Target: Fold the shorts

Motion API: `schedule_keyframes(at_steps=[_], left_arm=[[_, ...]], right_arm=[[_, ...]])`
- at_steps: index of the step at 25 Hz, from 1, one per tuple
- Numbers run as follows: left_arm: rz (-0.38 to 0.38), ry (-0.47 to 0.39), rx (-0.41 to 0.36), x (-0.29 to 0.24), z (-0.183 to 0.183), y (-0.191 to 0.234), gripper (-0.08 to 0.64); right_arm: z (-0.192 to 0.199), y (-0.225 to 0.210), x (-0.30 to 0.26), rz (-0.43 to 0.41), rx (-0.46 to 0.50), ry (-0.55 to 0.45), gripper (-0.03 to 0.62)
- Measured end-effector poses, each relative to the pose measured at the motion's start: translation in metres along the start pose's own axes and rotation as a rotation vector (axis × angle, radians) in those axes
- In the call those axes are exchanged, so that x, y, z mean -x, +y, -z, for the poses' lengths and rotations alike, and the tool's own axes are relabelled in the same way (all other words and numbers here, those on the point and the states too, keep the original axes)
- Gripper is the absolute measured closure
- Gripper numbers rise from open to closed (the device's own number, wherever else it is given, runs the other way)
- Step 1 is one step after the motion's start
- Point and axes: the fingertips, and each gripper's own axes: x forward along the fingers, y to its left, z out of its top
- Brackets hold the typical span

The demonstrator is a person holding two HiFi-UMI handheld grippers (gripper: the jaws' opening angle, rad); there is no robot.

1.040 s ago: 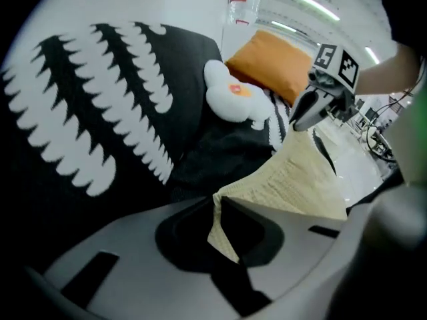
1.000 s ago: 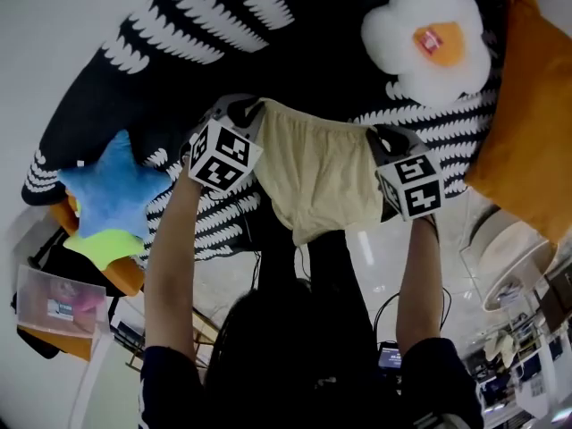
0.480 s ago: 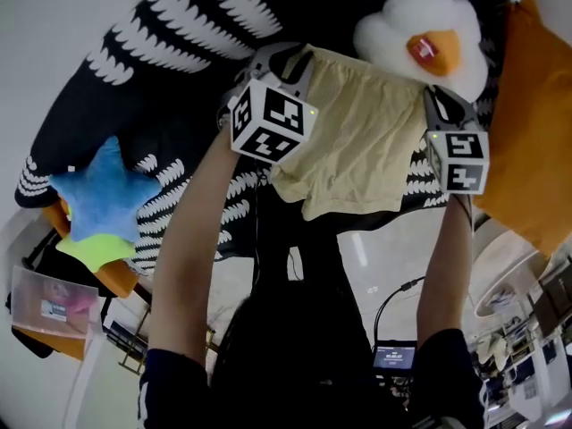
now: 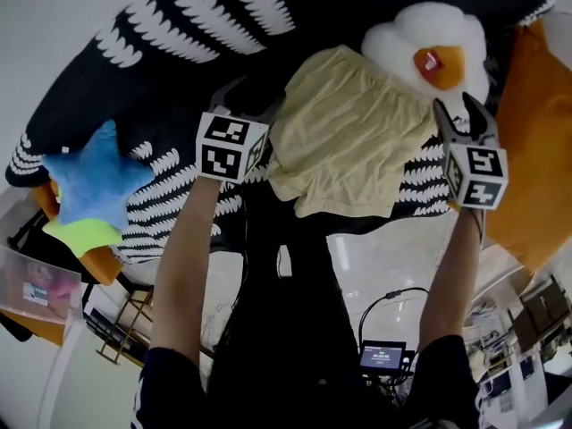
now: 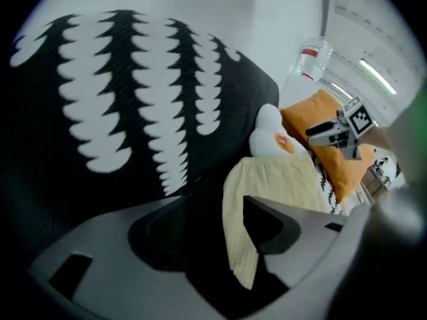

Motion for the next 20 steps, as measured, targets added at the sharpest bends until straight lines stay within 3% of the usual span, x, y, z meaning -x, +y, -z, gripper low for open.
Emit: schedule_keyframes(at_steps=[3, 9, 14, 17, 20], left_arm=[[-0.028, 0.069, 0.067, 0.015, 0.038, 0.013, 0.307], [0.049, 0.202, 0.168, 0.019, 0.105, -0.015, 0.366], [0.159, 0.274, 0.417, 0.021, 0.155, -0.039, 0.437], [0.244, 0.342, 0.558, 0.020, 0.196, -0.032, 0.452], [0.256, 0.317, 0.676, 0.015, 0.203, -0.038, 0.477]], right_arm=[[-0.041, 0.029, -0.007, -0.088, 0.129, -0.049, 0.385], [-0.087, 0.080, -0.047, -0.209, 0.461, -0.044, 0.441], [-0.086, 0.119, -0.093, -0.330, 0.864, 0.209, 0.483], [-0.083, 0.162, -0.134, -0.403, 0.936, 0.285, 0.492], [-0.063, 0.163, -0.153, -0.431, 1.048, 0.378, 0.451]])
